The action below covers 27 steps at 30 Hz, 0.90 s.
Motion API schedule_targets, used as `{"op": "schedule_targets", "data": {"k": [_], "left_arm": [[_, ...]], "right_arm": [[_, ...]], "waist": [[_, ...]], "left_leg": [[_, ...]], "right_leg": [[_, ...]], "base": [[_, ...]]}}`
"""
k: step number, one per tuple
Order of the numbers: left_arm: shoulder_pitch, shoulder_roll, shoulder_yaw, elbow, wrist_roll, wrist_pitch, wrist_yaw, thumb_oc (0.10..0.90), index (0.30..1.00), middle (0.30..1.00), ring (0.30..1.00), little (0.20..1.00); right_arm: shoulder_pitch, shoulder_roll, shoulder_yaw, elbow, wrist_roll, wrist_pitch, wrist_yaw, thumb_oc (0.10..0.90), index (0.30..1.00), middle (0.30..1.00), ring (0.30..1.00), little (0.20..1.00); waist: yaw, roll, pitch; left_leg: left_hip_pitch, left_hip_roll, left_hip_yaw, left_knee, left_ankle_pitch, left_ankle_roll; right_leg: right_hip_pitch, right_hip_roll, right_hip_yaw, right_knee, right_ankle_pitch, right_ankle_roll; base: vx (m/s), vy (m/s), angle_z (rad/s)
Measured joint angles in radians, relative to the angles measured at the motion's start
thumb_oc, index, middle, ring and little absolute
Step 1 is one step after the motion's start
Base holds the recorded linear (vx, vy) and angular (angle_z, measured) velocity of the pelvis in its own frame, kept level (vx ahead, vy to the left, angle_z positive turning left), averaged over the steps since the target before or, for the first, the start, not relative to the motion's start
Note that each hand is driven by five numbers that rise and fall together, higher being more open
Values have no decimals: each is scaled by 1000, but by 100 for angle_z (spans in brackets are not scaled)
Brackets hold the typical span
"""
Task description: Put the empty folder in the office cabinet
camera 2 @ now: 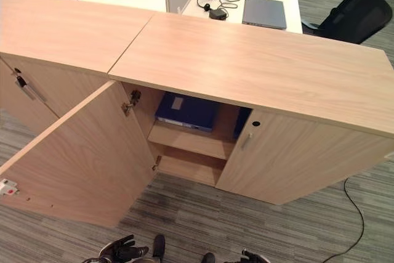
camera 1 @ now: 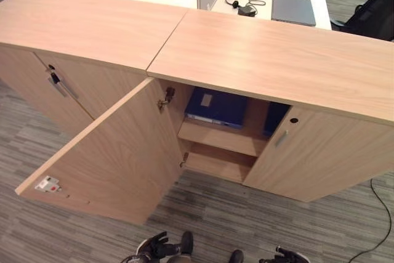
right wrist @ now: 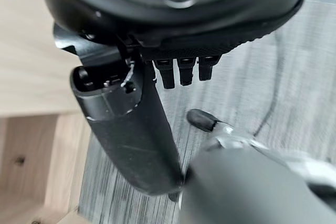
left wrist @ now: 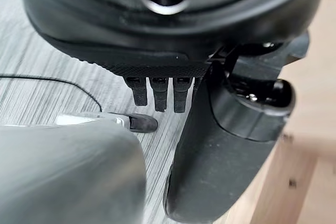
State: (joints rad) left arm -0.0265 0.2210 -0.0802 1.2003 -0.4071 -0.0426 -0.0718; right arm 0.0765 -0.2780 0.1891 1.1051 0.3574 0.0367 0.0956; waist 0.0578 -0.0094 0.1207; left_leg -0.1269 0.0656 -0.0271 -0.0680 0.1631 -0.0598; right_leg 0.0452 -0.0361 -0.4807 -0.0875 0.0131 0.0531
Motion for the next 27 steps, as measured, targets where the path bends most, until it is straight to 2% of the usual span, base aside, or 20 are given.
{"op": "schedule_targets", "data": {"k": [3, 4, 5, 6, 7, 8, 9, 10, 12, 13, 14, 15, 16, 17, 19, 20, 22, 23, 24, 27], "left_arm": [[-38, -8, 2, -17, -69, 0, 34, 800, 900, 900, 900, 900], [-25, -12, 0, -64, -105, 0, 41, 800, 900, 900, 900, 900], [-13, -13, -2, -101, -126, 1, 43, 800, 900, 900, 900, 900], [-15, -14, -5, -119, -147, -2, 39, 800, 900, 900, 900, 900], [-28, -15, -3, -122, -166, -4, 37, 800, 900, 900, 900, 900], [-36, -8, 8, -95, -179, -1, 38, 800, 900, 900, 900, 900], [-37, -1, 8, -75, -175, -1, 41, 800, 900, 900, 900, 900], [-38, 3, 11, -46, -172, -1, 49, 800, 900, 900, 900, 900], [-35, 0, 41, -20, -166, 2, 53, 800, 900, 900, 900, 900], [-35, 0, 55, -10, -166, 3, 54, 800, 900, 900, 900, 900], [-39, -3, 103, 24, -173, 1, 61, 800, 900, 900, 900, 900], [-44, -4, 128, 50, -177, 1, 61, 800, 900, 900, 900, 900], [-50, -4, 157, 83, -180, 2, 63, 800, 900, 900, 900, 900], [-57, -4, 168, 111, -189, 4, 69, 800, 900, 900, 900, 900], [-71, 33, 169, 116, -216, -1, 75, 800, 900, 900, 900, 900], [-82, 48, 209, 116, -221, -2, 75, 800, 900, 900, 900, 900], [-79, 55, 245, 111, -241, 0, 73, 800, 900, 900, 900, 900], [-49, 59, 255, 108, -254, 4, 73, 800, 900, 900, 900, 900], [-34, 62, 271, 109, -254, 13, 71, 800, 900, 900, 900, 900], [-5, 83, 279, 126, -250, 19, 70, 800, 900, 900, 900, 900]], "right_arm": [[-23, 10, -29, 39, 9, -26, -23, 800, 900, 900, 900, 900], [-38, 12, -40, 46, 12, -30, -31, 800, 900, 900, 900, 900], [-47, 12, -45, 51, 18, -33, -32, 800, 900, 900, 900, 900], [-47, 12, -45, 46, 18, -34, -35, 800, 900, 900, 900, 900], [-48, 14, -43, 47, 18, -32, -40, 800, 900, 900, 900, 900], [-45, 24, -43, 47, 18, -32, -46, 800, 900, 900, 900, 900], [-44, 27, -46, 47, 20, -34, -48, 800, 900, 900, 900, 900], [-45, 26, -48, 46, 31, -37, -50, 800, 900, 900, 900, 900], [-42, 15, -61, 53, 39, -34, -54, 800, 900, 900, 900, 900], [-38, 12, -68, 53, 40, -35, -54, 800, 900, 900, 900, 900], [-28, -7, -85, 50, 46, -43, -58, 800, 900, 900, 900, 900], [-27, -15, -86, 50, 50, -47, -61, 800, 900, 900, 900, 900], [-21, -31, -91, 50, 61, -55, -61, 800, 900, 900, 900, 900], [-15, -46, -96, 48, 79, -61, -62, 800, 900, 900, 900, 900], [-2, -28, -114, 51, 94, -58, -59, 800, 900, 900, 900, 900], [0, -8, -148, 74, 104, -56, -52, 800, 900, 900, 900, 900], [2, 3, -182, 93, 121, -54, -52, 800, 900, 900, 900, 900], [4, -3, -200, 116, 129, -55, -51, 800, 900, 900, 900, 900], [5, -7, -210, 126, 136, -54, -50, 800, 900, 900, 900, 900], [14, -14, -236, 166, 159, -51, -50, 800, 900, 900, 900, 900]], "waist": [[8, 23, 19], [27, 35, 32], [30, 41, 35], [21, 40, 40], [18, 28, 48], [11, 6, 45], [-7, -20, 49], [-27, -16, 45], [-32, -15, 43], [-33, -14, 43], [-51, -1, 40], [-54, 9, 39], [-61, 27, 34], [-70, 49, 27], [-83, 44, 22], [-83, 37, 13], [-82, 45, 6], [-81, 76, -20], [-81, 92, -32], [-80, 122, -59]], "left_leg": [[-31, 0, -36, 5, 24, -31], [-41, 0, -35, 7, 42, -40], [-59, -1, -31, 9, 62, -61], [-76, 1, -13, 2, 87, -86], [-78, 2, 64, -12, 100, -111], [-64, 14, 273, -2, 21, -80], [-53, 39, 367, 13, 2, -89], [-22, 84, 418, 28, -10, -97], [37, 156, 401, 27, -17, -110], [61, 175, 400, 26, -19, -113], [118, 218, 403, 27, -19, -113], [144, 227, 412, 27, -10, -111], [169, 231, 415, 31, 33, -107], [175, 225, 417, 18, 24, -121], [163, 183, 430, -11, 7, -101], [146, 164, 438, -13, -15, -66], [139, 151, 437, -13, -28, -51], [138, 141, 438, -13, -62, -59], [138, 136, 439, -13, -70, -63], [144, 116, 440, -14, -87, -60]], "right_leg": [[6, 2, -60, -1, -16, -18], [4, 12, -70, 1, -24, -14], [-1, 18, -79, 1, -28, -12], [-5, 3, -107, -6, -23, -28], [-4, -7, -151, -6, -8, -66], [-2, -39, -185, -7, -2, -79], [-4, -57, -202, -7, -2, -79], [0, -71, -216, -1, -1, -78], [0, -86, -221, 2, 12, -69], [1, -89, -220, 2, 18, -63], [-4, -110, -221, 15, 28, -47], [-7, -118, -221, 25, 34, -37], [-13, -125, -219, 38, 38, -21], [-28, -129, -214, 63, 37, 0], [-56, -166, -189, 82, 35, 17], [-50, -175, -193, 61, 60, 39], [-36, -187, -210, 41, 80, 48], [-33, -186, -211, 29, 96, 58], [-32, -192, -211, 25, 103, 61], [-19, -208, -209, 19, 118, 68]], "base": [[-46, -26, 67], [-30, -35, 45], [-20, -11, 48], [-43, 44, 65], [-45, 94, 82], [-20, 81, 79], [10, 107, 79], [18, 81, 59], [11, 82, 23], [-4, 148, 12], [-3, 216, 13], [0, 155, 11], [2, 132, 3], [8, 133, 21], [42, 240, 50], [91, 285, 58], [83, 234, 37], [76, 257, 12], [77, 263, 4], [55, 240, 2]]}}
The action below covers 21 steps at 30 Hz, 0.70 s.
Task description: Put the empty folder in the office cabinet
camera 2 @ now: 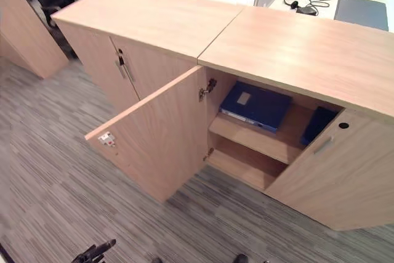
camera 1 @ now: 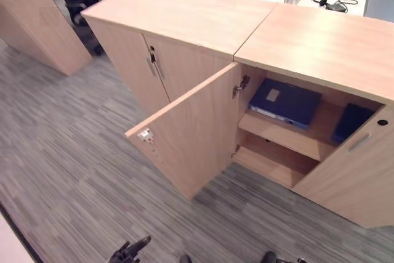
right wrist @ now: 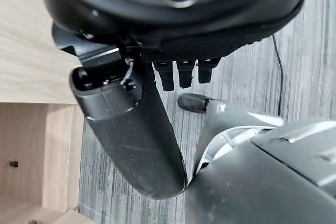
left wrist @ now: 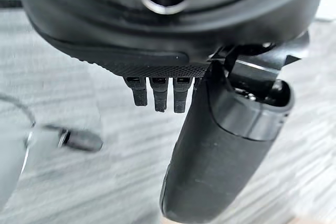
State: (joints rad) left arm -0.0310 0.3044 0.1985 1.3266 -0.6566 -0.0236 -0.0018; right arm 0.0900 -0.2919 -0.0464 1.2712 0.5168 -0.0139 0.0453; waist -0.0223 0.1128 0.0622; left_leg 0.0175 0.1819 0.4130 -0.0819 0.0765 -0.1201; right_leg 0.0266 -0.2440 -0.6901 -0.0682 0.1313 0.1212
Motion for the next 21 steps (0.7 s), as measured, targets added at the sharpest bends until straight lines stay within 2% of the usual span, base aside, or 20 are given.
{"op": "schedule_targets", "data": {"k": [2, 3, 4, 6, 7, 8, 10, 11, 13, 15, 16, 18, 19, 20, 21], "left_arm": [[7, 24, -6, 1, 48, 12, -2, 800, 900, 900, 900, 900], [-5, 43, -34, -3, 80, 16, 1, 800, 900, 900, 900, 900], [-26, 72, -70, -18, 130, 26, -1, 800, 900, 900, 900, 900], [-57, 135, -133, -87, 195, 9, 11, 800, 900, 900, 900, 900], [-81, 166, -145, -114, 223, 2, 16, 800, 900, 900, 900, 900], [-123, 249, -204, -164, 287, 2, 32, 800, 900, 900, 900, 900], [-165, 332, -245, -229, 371, -9, 39, 800, 900, 900, 900, 900], [-231, 371, -263, -243, 434, -6, 38, 800, 900, 900, 900, 900], [-316, 405, -368, -282, 518, 1, 45, 800, 900, 900, 900, 900], [-350, 413, -412, -316, 554, -7, 48, 800, 900, 900, 900, 900], [-467, 407, -548, -339, 629, -7, 56, 800, 900, 900, 900, 900], [-513, 382, -568, -379, 664, -17, 59, 800, 900, 900, 900, 900], [-579, 374, -658, -397, 713, -13, 62, 800, 900, 900, 900, 900], [-621, 373, -699, -406, 741, -27, 62, 800, 900, 900, 900, 900], [-708, 372, -754, -355, 829, -30, 70, 800, 900, 900, 900, 900]], "right_arm": [[20, -2, -28, 3, 21, -4, 9, 800, 900, 900, 900, 900], [28, -16, -37, 9, 37, -1, 12, 800, 900, 900, 900, 900], [10, -75, -57, 74, 41, 42, 77, 800, 900, 900, 900, 900], [-9, -171, -129, 161, 40, 59, 83, 800, 900, 900, 900, 900], [-8, -201, -134, 175, 39, 55, 68, 800, 900, 900, 900, 900], [0, -245, -142, 186, 41, 39, 59, 800, 900, 900, 900, 900], [-2, -261, -157, 174, 42, 28, 59, 800, 900, 900, 900, 900], [-5, -262, -166, 177, 42, 23, 67, 800, 900, 900, 900, 900], [-8, -263, -166, 178, 41, 30, 81, 800, 900, 900, 900, 900], [-19, -261, -166, 176, 41, 31, 90, 800, 900, 900, 900, 900], [-51, -258, -165, 178, 41, 43, 114, 800, 900, 900, 900, 900], [-67, -259, -165, 177, 41, 44, 123, 800, 900, 900, 900, 900], [-71, -261, -172, 188, 41, 48, 127, 800, 900, 900, 900, 900], [-76, -265, -179, 189, 41, 52, 129, 800, 900, 900, 900, 900], [-82, -270, -202, 194, 41, 58, 133, 800, 900, 900, 900, 900]], "waist": [[-1, -5, -10], [0, -17, -12], [6, -21, -16], [19, -37, -26], [26, -49, -25], [29, -75, -32], [27, -109, -32], [25, -128, -32], [26, -141, -31], [23, -144, -31], [23, -135, -27], [-8, -119, -25], [-13, -116, -25], [-32, -120, -23], [-63, -136, -14]], "left_leg": [[-1, -11, 5, -3, -8, -3], [-3, -21, 5, -4, -10, 2], [-7, -37, -3, -4, -11, 6], [-18, -63, -10, -4, -12, 21], [-18, -70, -9, -4, -13, 24], [-26, -79, -11, -4, -11, 32], [-36, -84, -21, -3, 4, 47], [-33, -89, -26, 1, 8, 51], [-36, -95, -32, 0, 11, 54], [-36, -99, -31, 0, 10, 55], [-35, -102, -31, 0, 11, 55], [-33, -102, -27, 0, 9, 54], [-31, -101, -23, 0, 9, 54], [-31, -101, -22, 0, 9, 54], [-18, -99, -6, 1, 6, 52]], "right_leg": [[-1, -18, -1, -7, 10, 5], [-1, -25, 0, -5, 15, 9], [-2, -39, -1, 1, 17, 16], [-4, -63, -7, -1, 27, 35], [-5, -70, -5, -2, 31, 37], [-12, -79, -5, 1, 35, 40], [-21, -85, -4, 6, 45, 32], [-19, -86, -3, 4, 51, 28], [-17, -92, -4, 5, 51, 28], [-19, -96, -2, 5, 53, 31], [-17, -96, 3, 0, 56, 31], [-17, -93, 7, -7, 59, 32], [-19, -92, 13, -6, 60, 31], [-19, -92, 14, -6, 60, 31], [-18, -90, 29, -7, 62, 31]], "base": [[37, 242, 0], [21, 147, 10], [28, 126, 21], [36, 142, 18], [25, 114, 8], [23, 91, 5], [26, 80, 11], [19, 48, 14], [16, 26, 12], [8, 8, 3], [24, 12, -4], [39, 6, -7], [46, -7, -8], [50, -20, -22], [46, -30, -22]]}}
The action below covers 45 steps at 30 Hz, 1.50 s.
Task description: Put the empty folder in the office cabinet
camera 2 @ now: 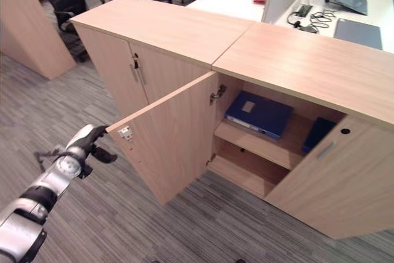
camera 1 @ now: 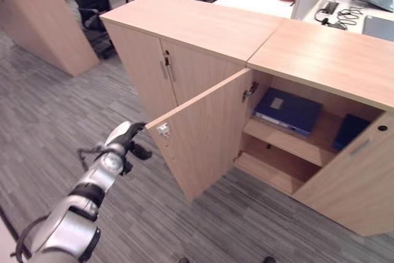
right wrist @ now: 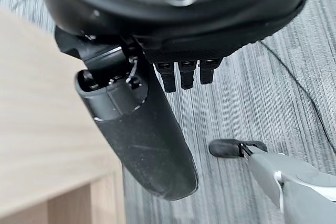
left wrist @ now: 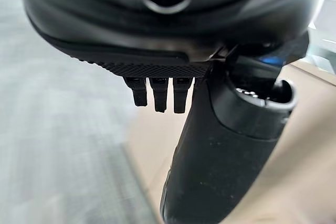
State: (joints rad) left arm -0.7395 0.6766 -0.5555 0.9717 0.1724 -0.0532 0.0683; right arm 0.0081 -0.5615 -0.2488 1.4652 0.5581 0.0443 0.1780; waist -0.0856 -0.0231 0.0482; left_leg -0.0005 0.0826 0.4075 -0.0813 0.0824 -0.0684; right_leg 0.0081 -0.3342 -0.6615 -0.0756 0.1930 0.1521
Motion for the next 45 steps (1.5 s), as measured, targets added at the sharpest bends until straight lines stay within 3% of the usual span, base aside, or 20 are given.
{"op": "schedule_targets", "data": {"k": [2, 5, 7, 12, 15, 17, 18, 23, 25, 26, 30, 35, 38, 41, 45], "left_arm": [[-15, 20, -32, -11, 33, 21, 0, 800, 900, 900, 900, 900], [14, 40, -38, -159, 74, 1, -6, 800, 900, 900, 900, 900], [14, 40, -51, -176, 105, -2, -24, 800, 900, 900, 900, 900], [26, -34, -51, -207, 107, -22, -40, 800, 900, 900, 900, 900], [99, -39, -61, -391, 86, -17, -99, 800, 900, 900, 900, 900], [142, -57, -60, -492, 30, -17, -136, 800, 900, 900, 900, 900], [229, -57, -36, -632, -5, -8, -166, 800, 900, 900, 900, 900], [362, -158, -38, -760, -307, -8, -280, 800, 900, 900, 900, 900], [358, -204, -152, -786, -401, -8, -370, 800, 900, 900, 900, 900], [348, -254, -255, -799, -445, -8, -436, 800, 900, 900, 900, 900], [354, -342, -325, -780, -563, 12, -477, 800, 900, 900, 900, 900], [351, -331, -281, -762, -668, 55, -466, 800, 900, 900, 900, 900], [358, -362, -217, -611, -707, 61, -457, 800, 900, 900, 900, 900], [357, -408, -135, -302, -714, 75, -406, 800, 900, 900, 900, 900], [365, -344, -123, -190, -632, 111, -357, 800, 900, 900, 900, 900]], "right_arm": [[-1, -17, -4, 9, 1, 7, -2, 800, 900, 900, 900, 900], [34, -40, -39, 44, 2, 18, 0, 800, 900, 900, 900, 900], [23, -34, -35, 43, 6, 13, -5, 800, 900, 900, 900, 900], [-24, 68, 74, -14, 35, -9, -49, 800, 900, 900, 900, 900], [-31, 145, 78, -70, 34, -22, -40, 800, 900, 900, 900, 900], [-34, 171, 79, -75, 33, -24, -35, 800, 900, 900, 900, 900], [-35, 180, 78, -71, 31, -20, -34, 800, 900, 900, 900, 900], [-13, 181, 78, -43, 30, -20, -35, 800, 900, 900, 900, 900], [-19, 182, 80, -43, 31, -23, -35, 800, 900, 900, 900, 900], [-31, 182, 80, -48, 32, -29, -35, 800, 900, 900, 900, 900], [-49, 181, 104, -80, 32, -34, -35, 800, 900, 900, 900, 900], [-36, 179, 119, -91, 32, -36, -37, 800, 900, 900, 900, 900], [-9, 177, 138, -86, 16, -34, -39, 800, 900, 900, 900, 900], [-10, 179, 164, -79, -8, -28, -38, 800, 900, 900, 900, 900], [-9, 178, 164, -75, -8, -22, -39, 800, 900, 900, 900, 900]], "waist": [[-4, -6, 1], [6, -21, 7], [7, -21, 6], [4, -28, 8], [12, -32, 11], [15, -37, 11], [15, -41, 14], [23, -61, 24], [3, -83, 29], [-9, -93, 29], [-39, -87, 28], [-64, -45, 25], [-71, -16, 12], [-97, 9, -1], [-106, 21, -4]], "left_leg": [[6, 1, 11, 0, -6, -1], [6, 1, 25, 0, -8, 0], [11, 1, 26, 0, -9, 1], [30, 3, 37, 0, -11, 2], [34, 2, 42, 0, -11, 1], [34, 1, 43, -1, -13, 1], [39, 2, 52, 0, -17, 0], [39, 2, 52, 0, -18, 1], [40, 2, 54, 0, -19, 1], [43, 3, 63, 0, -21, -1], [55, 13, 103, 0, -26, -7], [67, 46, 135, 0, -23, -23], [78, 60, 144, 0, -19, -29], [84, 75, 160, 0, -16, -34], [87, 97, 173, 0, -10, -43]], "right_leg": [[-4, 0, 15, 2, 0, 0], [-12, 0, 25, 2, 0, 0], [-11, 0, 26, 3, 0, 0], [-3, 2, 44, 3, 2, -3], [-4, 1, 49, 5, 3, -4], [-3, 0, 50, 5, 3, -4], [-5, 1, 58, 4, 4, -3], [-5, 1, 58, 5, 4, -3], [-6, 1, 59, 6, 4, -3], [-19, 2, 78, 9, 4, -3], [-42, 14, 119, 11, 6, -6], [-47, 54, 150, -9, 11, -18], [-44, 70, 158, -9, 6, -23], [-47, 88, 175, -10, 1, -30], [-55, 110, 187, -10, -5, -41]], "base": [[22, -21, -23], [21, -8, -10], [15, -7, -4], [-16, -21, -7], [-14, -7, -5], [-10, -10, -4], [-24, -23, -10], [-14, -16, -2], [-59, -65, -10], [-62, -68, -23], [-42, -58, -34], [-18, -82, -23], [-11, -108, -16], [-19, -115, -15], [3, -134, -12]]}}
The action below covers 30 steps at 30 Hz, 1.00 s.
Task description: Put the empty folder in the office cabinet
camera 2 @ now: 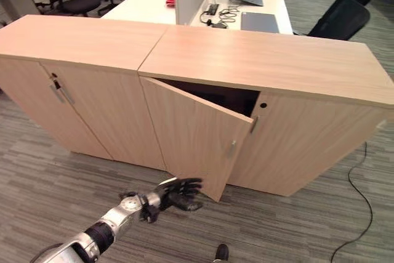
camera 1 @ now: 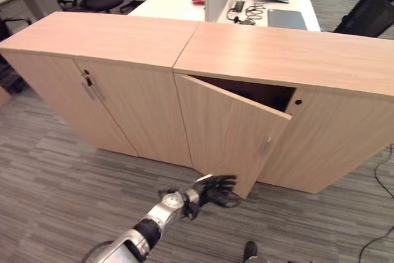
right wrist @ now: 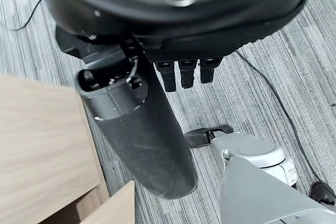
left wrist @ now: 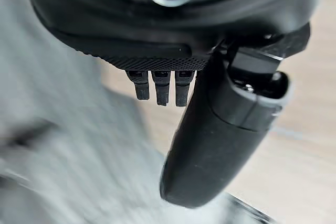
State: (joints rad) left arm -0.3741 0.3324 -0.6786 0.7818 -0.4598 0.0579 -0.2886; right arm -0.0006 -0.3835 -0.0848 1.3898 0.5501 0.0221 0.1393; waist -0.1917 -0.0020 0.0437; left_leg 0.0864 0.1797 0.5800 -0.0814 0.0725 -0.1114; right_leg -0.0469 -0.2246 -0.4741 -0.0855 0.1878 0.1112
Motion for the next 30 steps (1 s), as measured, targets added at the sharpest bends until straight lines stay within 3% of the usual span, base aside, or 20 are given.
{"op": "schedule_targets", "data": {"k": [4, 10, 14, 16, 17, 18, 20, 21, 22, 24, 27, 30], "left_arm": [[4, 52, 22, -18, 18, -3, 7, 800, 900, 900, 900, 900], [73, 110, -5, -196, -19, -15, -83, 800, 900, 900, 900, 900], [137, 125, -28, -263, -45, -51, -135, 800, 900, 900, 900, 900], [176, 140, -17, -275, -32, -63, -133, 800, 900, 900, 900, 900], [230, 143, 38, -278, -17, -94, -130, 800, 900, 900, 900, 900], [261, 132, 69, -263, -15, -108, -116, 800, 900, 900, 900, 900], [301, 113, 114, -242, -4, -111, -91, 800, 900, 900, 900, 900], [332, 81, 172, -204, -3, -123, -77, 800, 900, 900, 900, 900], [352, 63, 197, -167, 4, -133, -63, 800, 900, 900, 900, 900], [367, 36, 227, -59, 33, -153, -36, 800, 900, 900, 900, 900], [381, 30, 247, 40, 87, -146, -1, 800, 900, 900, 900, 900], [382, -34, 356, 286, 152, -149, 57, 800, 900, 900, 900, 900]], "right_arm": [[6, -1, 1, 0, 0, 0, 1, 800, 900, 900, 900, 900], [31, 6, 18, -1, -1, -9, 9, 800, 900, 900, 900, 900], [42, 18, 41, 0, -3, -8, 27, 800, 900, 900, 900, 900], [38, 24, 41, -4, -20, -11, 26, 800, 900, 900, 900, 900], [40, 35, 79, -5, -38, -14, 24, 800, 900, 900, 900, 900], [45, 37, 123, -5, -40, -15, 22, 800, 900, 900, 900, 900], [28, 31, 150, -9, -46, -18, 15, 800, 900, 900, 900, 900], [5, 26, 158, -12, -64, -14, 3, 800, 900, 900, 900, 900], [-10, 26, 157, -16, -71, -15, 4, 800, 900, 900, 900, 900], [-34, 24, 151, -36, -75, -20, 4, 800, 900, 900, 900, 900], [-50, 38, 153, -47, -75, -46, 3, 800, 900, 900, 900, 900], [-41, 71, 171, -60, -83, -49, 16, 800, 900, 900, 900, 900]], "waist": [[0, 11, -3], [1, 48, -21], [4, 46, -24], [17, 29, -21], [58, -5, -16], [90, -44, -9], [121, -68, -1], [124, -70, 6], [136, -86, 15], [159, -92, 24], [167, -87, 33], [165, -81, 32]], "left_leg": [[7, 21, 8, 0, 6, -8], [25, 65, 33, 0, 10, -14], [47, 136, 44, 42, 21, -4], [38, 179, -7, 120, 34, -5], [-5, 213, -124, 244, 47, -1], [-25, 212, -220, 300, 69, -17], [-60, 176, -284, 317, 37, -67], [-76, 137, -298, 288, 6, -66], [-87, 96, -297, 267, -6, -60], [-135, 20, -320, 274, -17, -47], [-196, -19, -310, 288, 1, -11], [-138, -27, -281, 227, 28, 22]], "right_leg": [[2, 21, 5, 0, -12, -4], [3, 72, 27, 0, -29, -25], [12, 139, 62, -3, -62, -57], [10, 167, 80, 19, -86, -87], [3, 181, 130, 36, -104, -117], [9, 177, 160, 17, -101, -127], [26, 177, 173, -3, -85, -155], [34, 180, 190, -4, -90, -168], [43, 182, 199, -9, -94, -174], [57, 181, 218, -9, -97, -184], [57, 188, 223, -9, -97, -184], [77, 192, 259, -9, -103, -175]], "base": [[8, -149, -6], [13, -163, -17], [34, -203, -33], [-27, -243, -58], [-30, -139, -92], [22, -43, -91], [39, -5, -40], [-58, -3, -21], [-60, -15, -24], [-26, 4, -29], [50, 40, -19], [79, 93, -35]]}}
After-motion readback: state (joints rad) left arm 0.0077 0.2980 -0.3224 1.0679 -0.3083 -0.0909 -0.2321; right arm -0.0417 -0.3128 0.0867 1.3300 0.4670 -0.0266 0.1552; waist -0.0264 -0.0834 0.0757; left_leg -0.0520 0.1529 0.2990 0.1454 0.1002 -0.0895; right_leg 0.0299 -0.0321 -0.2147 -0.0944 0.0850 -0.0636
